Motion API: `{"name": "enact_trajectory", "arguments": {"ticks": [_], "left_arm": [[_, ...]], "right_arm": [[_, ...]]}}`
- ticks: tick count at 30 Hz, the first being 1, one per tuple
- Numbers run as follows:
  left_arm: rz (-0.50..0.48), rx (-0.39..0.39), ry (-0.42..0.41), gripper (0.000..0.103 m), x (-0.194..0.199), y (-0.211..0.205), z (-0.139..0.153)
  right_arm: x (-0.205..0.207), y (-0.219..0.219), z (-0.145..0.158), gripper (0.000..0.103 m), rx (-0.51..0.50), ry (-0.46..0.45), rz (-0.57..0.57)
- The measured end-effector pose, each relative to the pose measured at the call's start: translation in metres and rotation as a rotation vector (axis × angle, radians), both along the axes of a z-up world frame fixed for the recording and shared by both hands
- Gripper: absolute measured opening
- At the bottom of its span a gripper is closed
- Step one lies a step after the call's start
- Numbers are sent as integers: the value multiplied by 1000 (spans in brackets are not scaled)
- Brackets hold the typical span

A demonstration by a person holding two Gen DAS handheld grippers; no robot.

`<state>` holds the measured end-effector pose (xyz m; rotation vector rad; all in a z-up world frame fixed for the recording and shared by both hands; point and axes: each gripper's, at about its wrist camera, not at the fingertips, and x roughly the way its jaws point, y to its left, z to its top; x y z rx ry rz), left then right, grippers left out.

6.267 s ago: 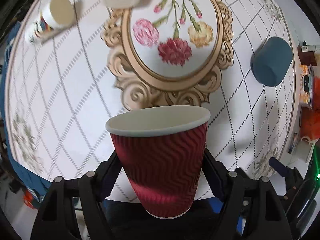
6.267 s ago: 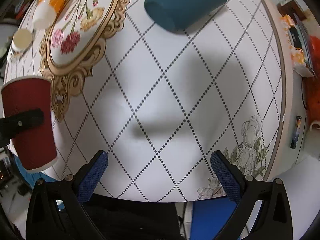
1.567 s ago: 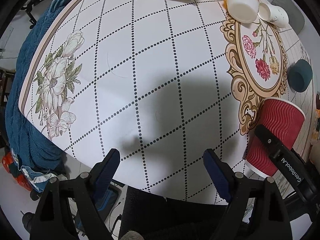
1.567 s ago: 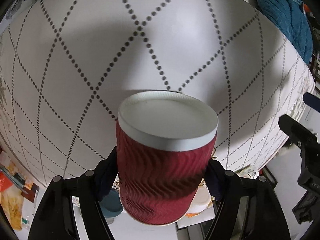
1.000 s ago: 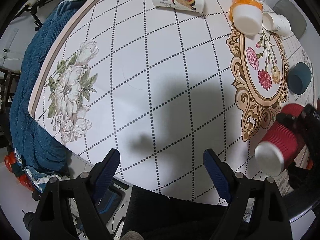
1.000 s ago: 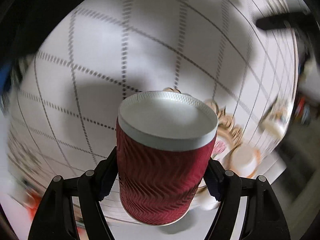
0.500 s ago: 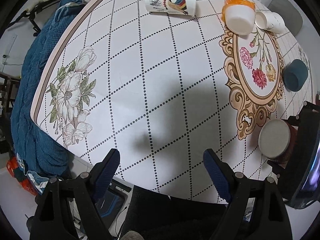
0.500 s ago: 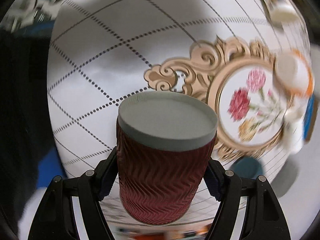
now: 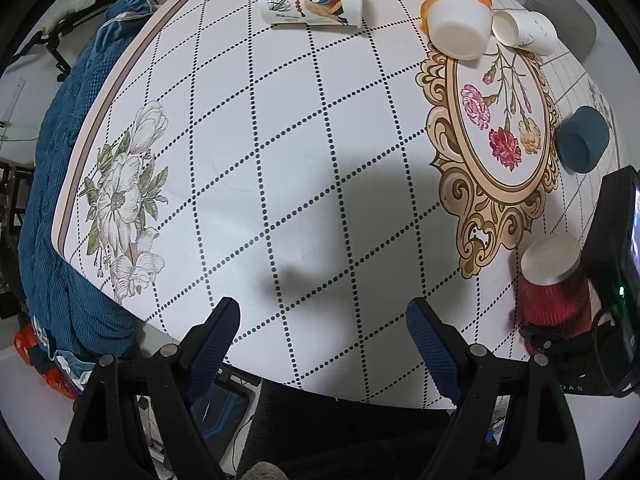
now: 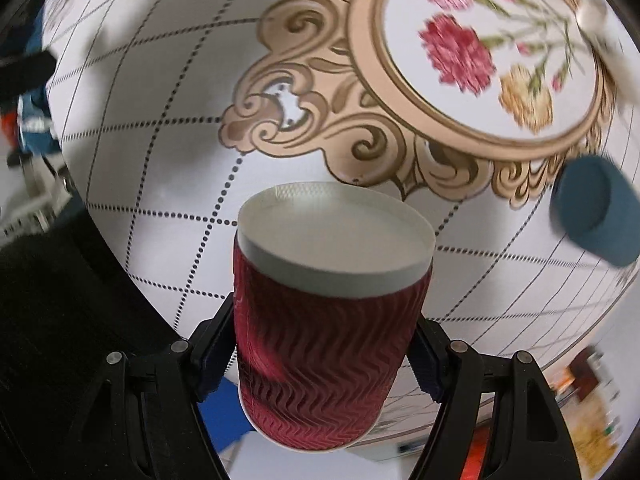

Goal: Flip cup upside down
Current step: 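Lift and rotate the red cup with the right gripper, base upward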

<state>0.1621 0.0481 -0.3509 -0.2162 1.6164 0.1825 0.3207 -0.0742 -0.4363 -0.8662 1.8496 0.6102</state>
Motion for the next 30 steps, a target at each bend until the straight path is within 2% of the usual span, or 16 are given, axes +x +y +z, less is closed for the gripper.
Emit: {"name": "enact_trajectory", "arguments": {"ticks": [9,15,21,24,27,28,29,30], "left_arm": [[-15,1,5,85,15,-6,-1],[-24,2,10,85,23,-8,-2],[-29,-2,16,85,26,-6,-5],[-31,-1,18,85,29,-7,-8],[-42,-2,22,85,33,-9,-12],[-46,-2,22,86,34,-10,-13],[-50,-5,22,98,36,-11,-14],[-54,-8,20,102,37,-13,-14]], "right_arm": [[46,-30,-8,78,-3,98,-222],[77,-55,-14,78,-7,136,-328],[88,-65,-11,79,-27,138,-348],[96,-67,-6,89,-16,129,-345],[106,-63,3,91,-5,115,-349],[110,-65,6,91,-3,106,-348],[112,-63,10,91,-1,94,-345],[117,-67,12,91,2,85,-346]]}}
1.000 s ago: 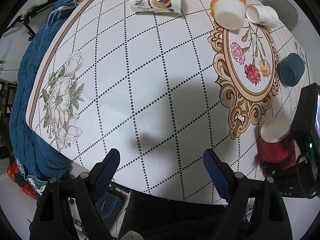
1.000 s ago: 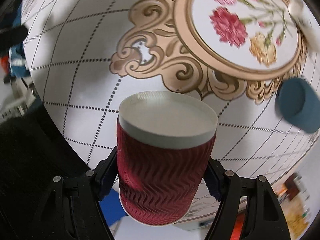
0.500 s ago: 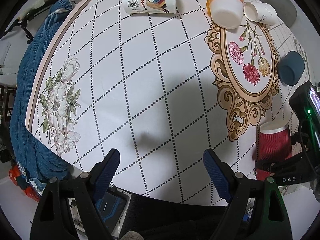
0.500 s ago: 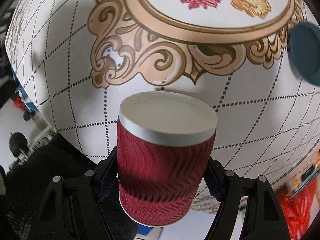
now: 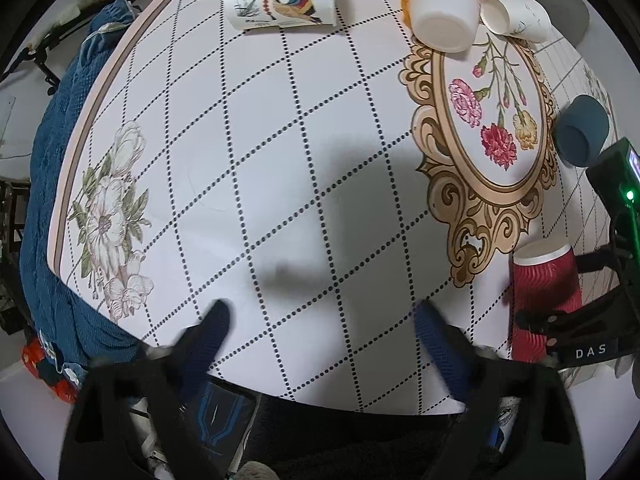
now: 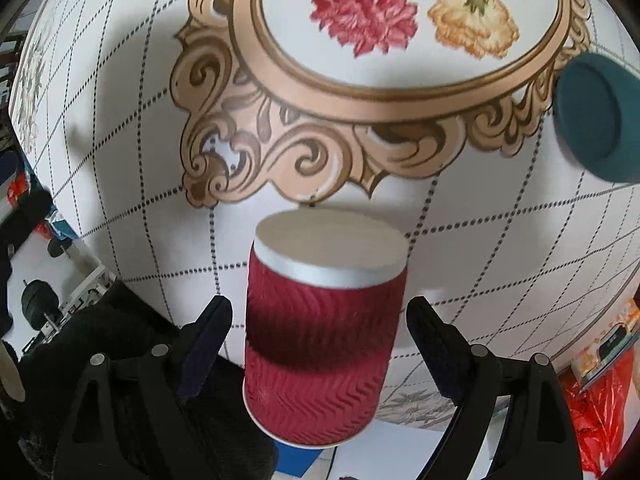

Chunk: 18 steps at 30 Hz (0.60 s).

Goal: Flip cup upside down
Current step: 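Lift and rotate the red cup with the right gripper, base upward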

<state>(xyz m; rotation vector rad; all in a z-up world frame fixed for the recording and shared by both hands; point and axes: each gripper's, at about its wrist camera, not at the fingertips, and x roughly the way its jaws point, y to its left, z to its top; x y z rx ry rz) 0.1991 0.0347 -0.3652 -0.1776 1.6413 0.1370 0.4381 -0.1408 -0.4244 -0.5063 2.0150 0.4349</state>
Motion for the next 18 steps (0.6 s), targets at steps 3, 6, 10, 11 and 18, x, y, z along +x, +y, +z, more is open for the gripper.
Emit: {"name": "enact_trajectory", "arguments": {"ticks": [3,6,10,11,18], "left_arm": [[-14,4,-4,102,4,-5,-1],[-29,5,-2,102,7,-11,-4],[-43,11,-2,102,10,-17,-6],[-45,13,-1,102,10,-18,-7],[-44,27,0,102,11,-17,-7]], "right_arm": [[10,-4,0,91,-4,-23,-20],[14,-4,-1,90,-6,-41,-45],[16,-17,-1,73,18,-64,-90],[16,-20,1,73,23,-73,-91],[25,-55,44,73,124,-254,-220]]}}
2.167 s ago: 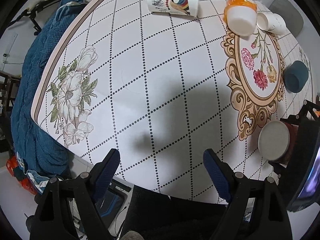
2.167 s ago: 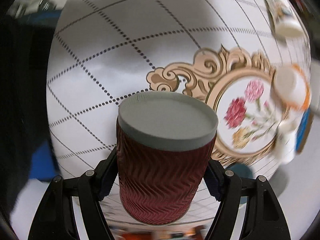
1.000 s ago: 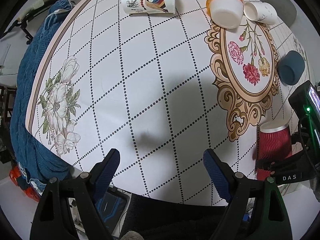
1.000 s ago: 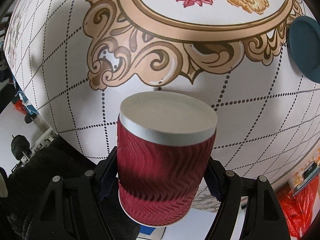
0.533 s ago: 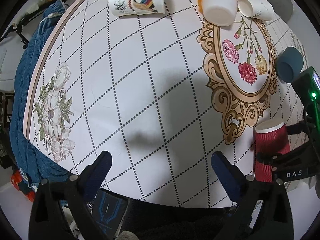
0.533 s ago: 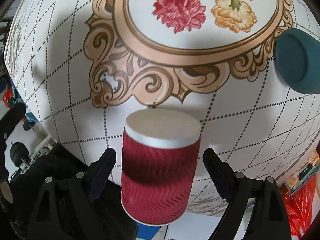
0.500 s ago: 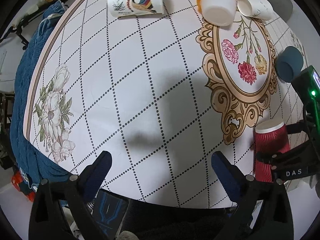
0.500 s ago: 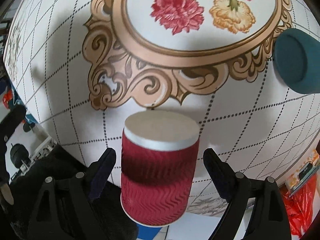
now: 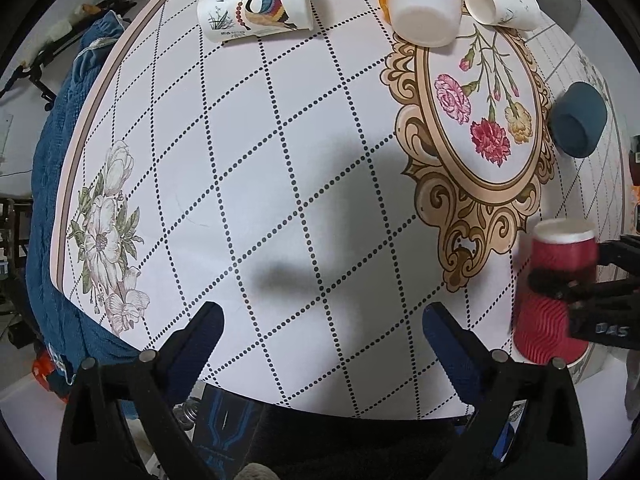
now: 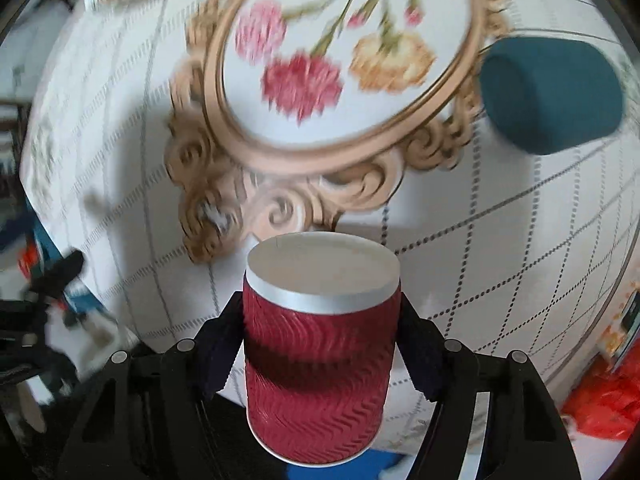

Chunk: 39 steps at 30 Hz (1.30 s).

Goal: Flip cup upside down
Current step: 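Lift and rotate the red cup with the right gripper, base upward, then set the red cup rim-down on the cloth and open the right gripper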

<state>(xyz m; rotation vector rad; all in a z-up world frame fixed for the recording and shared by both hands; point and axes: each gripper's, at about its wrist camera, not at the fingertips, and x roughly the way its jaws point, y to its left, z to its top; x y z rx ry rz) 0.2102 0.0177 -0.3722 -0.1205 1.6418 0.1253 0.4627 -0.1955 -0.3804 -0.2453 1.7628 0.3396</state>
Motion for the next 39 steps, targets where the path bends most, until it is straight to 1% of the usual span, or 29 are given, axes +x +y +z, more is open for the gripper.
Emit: {"name": "enact_trajectory", "arguments": {"ticks": [1,2,4,7,8,10,12,14,15,17,18,20,23,30,36,37,38,39], "left_arm": [[2,1,0,102,1,1,0],[3,3,0,102,2,2,0],[4,12,0,102,4,5,-2],[10,29,1,102,10,9,-5],[12,33,1,102,12,10,-6],[14,40,-1,102,16,12,-7],[9,52,-1,102,20,12,-9],[3,63,-4,102,23,10,-10],[-1,67,-5,102,25,9,-10],[-6,70,-7,102,26,6,-10],[-22,57,-31,102,26,3,-9],[-30,63,-34,102,25,-2,-9],[-39,65,-36,102,22,-8,-9],[-49,73,-43,102,9,-24,-9],[-46,74,-72,102,-2,-35,5],[-48,72,-77,102,-4,-36,9],[-51,69,-83,102,-5,-37,12],[-56,67,-95,102,-8,-39,18]], "right_arm": [[1,-3,9,73,16,-39,-20],[1,-8,20,73,42,-96,-49],[3,-15,33,73,67,-187,-88],[-3,-23,58,73,105,-392,-149],[-5,-25,62,73,117,-452,-167],[-19,-12,80,73,134,-541,-196],[-26,-6,77,73,152,-622,-229],[-36,2,70,73,155,-680,-234],[-36,10,63,73,152,-696,-229],[-45,13,64,73,148,-733,-206],[-46,18,59,73,147,-738,-199],[-53,22,58,73,142,-744,-169],[-62,18,58,73,146,-733,-158],[-74,8,53,73,141,-656,-187],[-78,-1,53,74,127,-595,-216],[-79,-2,55,78,123,-586,-222],[-81,-4,59,84,116,-581,-225],[-83,-5,64,86,111,-579,-227]]}}
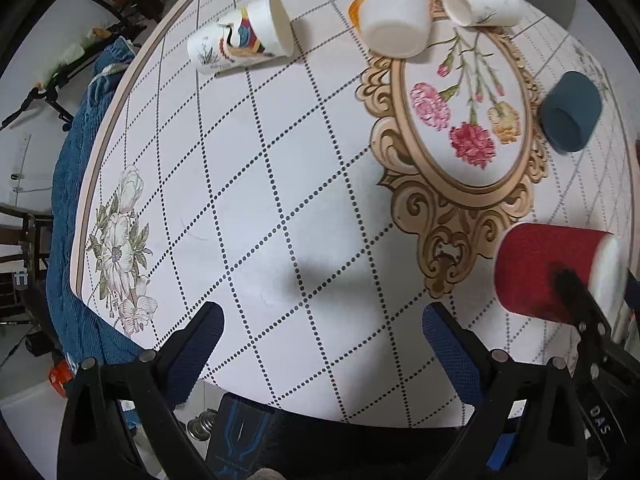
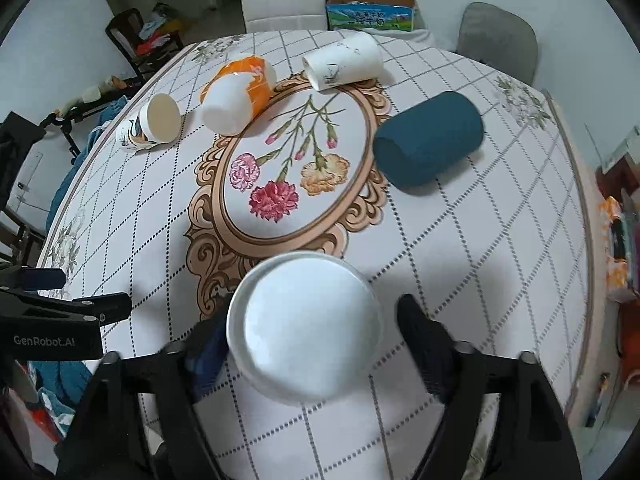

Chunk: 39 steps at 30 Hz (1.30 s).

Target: Flip cup upside down

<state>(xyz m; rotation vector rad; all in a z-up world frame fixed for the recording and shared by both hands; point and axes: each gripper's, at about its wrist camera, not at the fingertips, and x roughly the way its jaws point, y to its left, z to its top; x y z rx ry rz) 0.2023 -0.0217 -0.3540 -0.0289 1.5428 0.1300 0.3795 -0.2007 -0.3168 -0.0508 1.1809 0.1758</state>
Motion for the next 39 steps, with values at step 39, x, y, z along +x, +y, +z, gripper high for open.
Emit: {"name": "enact_trajectory", "arguments": {"ticks": [39], "left_arm": [[-230,-88,-536,102,-185,1,267]], "right_arm": [[-271,-24,296,99,-83,-319,-323]]}}
